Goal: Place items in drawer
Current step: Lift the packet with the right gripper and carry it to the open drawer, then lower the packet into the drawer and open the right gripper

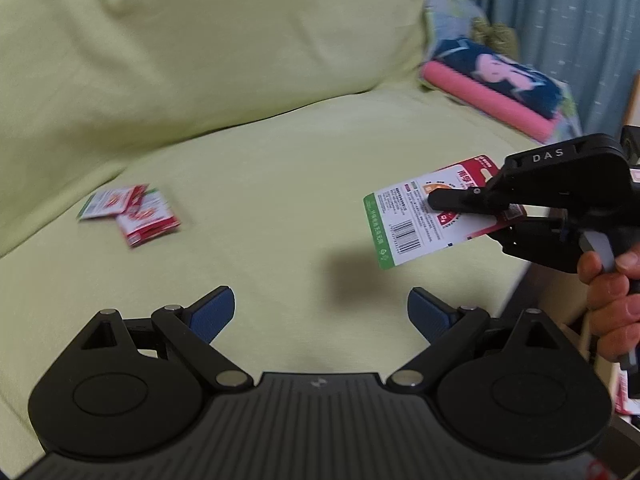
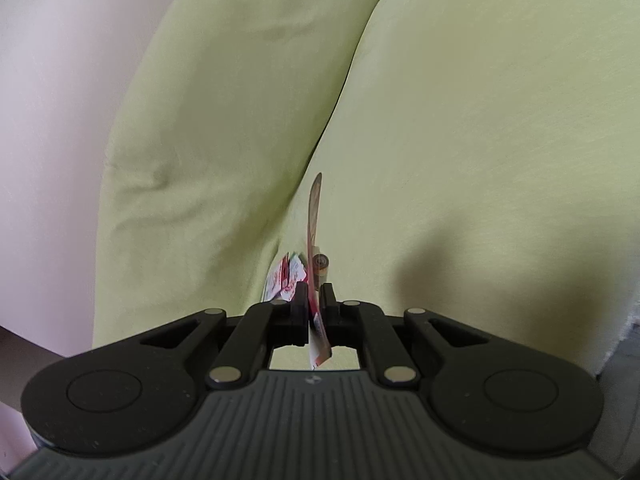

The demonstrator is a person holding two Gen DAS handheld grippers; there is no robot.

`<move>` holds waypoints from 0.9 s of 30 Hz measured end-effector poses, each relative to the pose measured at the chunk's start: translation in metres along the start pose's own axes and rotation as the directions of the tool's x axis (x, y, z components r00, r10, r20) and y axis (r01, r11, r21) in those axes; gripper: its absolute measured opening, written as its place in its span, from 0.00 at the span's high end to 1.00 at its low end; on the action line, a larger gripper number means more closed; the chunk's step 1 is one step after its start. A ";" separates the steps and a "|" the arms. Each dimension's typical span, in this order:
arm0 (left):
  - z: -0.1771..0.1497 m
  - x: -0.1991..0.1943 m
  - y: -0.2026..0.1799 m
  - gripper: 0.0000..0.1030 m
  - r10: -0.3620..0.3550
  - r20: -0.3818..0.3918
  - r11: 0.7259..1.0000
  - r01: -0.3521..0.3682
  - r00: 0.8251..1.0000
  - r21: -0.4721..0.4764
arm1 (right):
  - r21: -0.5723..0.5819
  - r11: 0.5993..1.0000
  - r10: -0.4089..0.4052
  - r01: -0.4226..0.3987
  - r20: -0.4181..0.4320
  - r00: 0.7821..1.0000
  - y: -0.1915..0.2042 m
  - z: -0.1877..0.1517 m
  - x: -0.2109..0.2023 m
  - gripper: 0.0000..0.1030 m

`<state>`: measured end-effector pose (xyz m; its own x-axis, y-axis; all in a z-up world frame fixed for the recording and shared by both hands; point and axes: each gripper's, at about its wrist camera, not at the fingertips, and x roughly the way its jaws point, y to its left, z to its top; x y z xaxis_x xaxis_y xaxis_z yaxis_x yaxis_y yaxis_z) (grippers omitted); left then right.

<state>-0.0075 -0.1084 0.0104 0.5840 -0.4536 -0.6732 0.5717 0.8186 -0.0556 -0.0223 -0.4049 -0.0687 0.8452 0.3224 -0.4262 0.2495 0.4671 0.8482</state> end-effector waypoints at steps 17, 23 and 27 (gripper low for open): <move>-0.003 -0.058 -0.134 0.07 -0.245 0.044 0.954 0.232 0.969 0.191 | 0.083 0.997 -0.022 0.003 0.226 0.974 -0.029 -0.027 -0.189 0.95; -0.015 -0.070 -0.177 0.07 -0.336 0.009 0.911 0.322 0.942 0.258 | 0.131 0.991 -0.045 0.008 0.284 0.958 -0.053 -0.047 -0.246 0.95; -0.024 -0.074 -0.200 0.07 -0.376 -0.022 0.885 0.366 0.926 0.287 | 0.162 0.986 -0.079 0.026 0.329 0.941 -0.070 -0.059 -0.285 0.95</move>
<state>-0.1788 -0.2297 0.0537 0.3130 -0.7204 -0.6189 0.8854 0.4571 -0.0842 -0.3087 -0.4810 -0.0247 0.9311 -0.0041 -0.3647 0.3448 0.3357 0.8766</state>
